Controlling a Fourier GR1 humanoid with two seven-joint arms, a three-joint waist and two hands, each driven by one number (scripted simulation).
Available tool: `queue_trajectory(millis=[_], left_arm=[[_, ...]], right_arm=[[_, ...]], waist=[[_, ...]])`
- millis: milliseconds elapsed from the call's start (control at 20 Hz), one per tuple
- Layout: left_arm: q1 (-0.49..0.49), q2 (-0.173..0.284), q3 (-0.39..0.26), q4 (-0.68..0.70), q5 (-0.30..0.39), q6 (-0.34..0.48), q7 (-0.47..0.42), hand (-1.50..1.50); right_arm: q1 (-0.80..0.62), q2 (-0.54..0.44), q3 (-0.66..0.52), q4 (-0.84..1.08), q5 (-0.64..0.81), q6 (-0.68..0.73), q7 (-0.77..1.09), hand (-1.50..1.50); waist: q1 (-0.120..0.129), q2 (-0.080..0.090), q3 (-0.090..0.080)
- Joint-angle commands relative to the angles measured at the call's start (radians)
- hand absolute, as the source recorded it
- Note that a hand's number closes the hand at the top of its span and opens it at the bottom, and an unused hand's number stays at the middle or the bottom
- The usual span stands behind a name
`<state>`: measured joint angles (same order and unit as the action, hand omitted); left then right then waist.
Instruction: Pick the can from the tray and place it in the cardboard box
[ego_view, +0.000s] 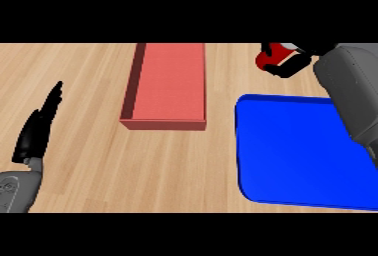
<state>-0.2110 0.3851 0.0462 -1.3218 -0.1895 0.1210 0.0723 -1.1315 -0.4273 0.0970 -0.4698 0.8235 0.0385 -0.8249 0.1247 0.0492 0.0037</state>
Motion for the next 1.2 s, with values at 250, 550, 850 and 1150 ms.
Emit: queue_trajectory(millis=[250,550,850,1150], left_arm=[[-0.003,0.023,0.018,-0.008,0.002,-0.013,0.016,0.00],[-0.002,0.012,0.018,0.019,-0.006,-0.008,0.015,0.00],[0.024,-0.030,0.008,0.029,-0.017,0.022,-0.022,0.00],[0.012,-0.022,0.015,0.000,-0.011,0.013,0.002,0.00]], right_arm=[[-0.158,0.059,-0.084,0.136,-0.075,0.000,-0.214,1.50],[-0.289,0.207,-0.118,0.228,-0.119,0.113,-0.110,1.50],[-0.407,0.278,-0.160,0.290,-0.153,0.158,-0.006,1.50],[-0.460,0.363,-0.195,0.355,-0.180,0.173,0.132,1.50]], waist=[[-0.012,-0.009,-0.002],[-0.028,-0.019,-0.004],[-0.037,-0.021,-0.005],[-0.021,-0.016,-0.006]])
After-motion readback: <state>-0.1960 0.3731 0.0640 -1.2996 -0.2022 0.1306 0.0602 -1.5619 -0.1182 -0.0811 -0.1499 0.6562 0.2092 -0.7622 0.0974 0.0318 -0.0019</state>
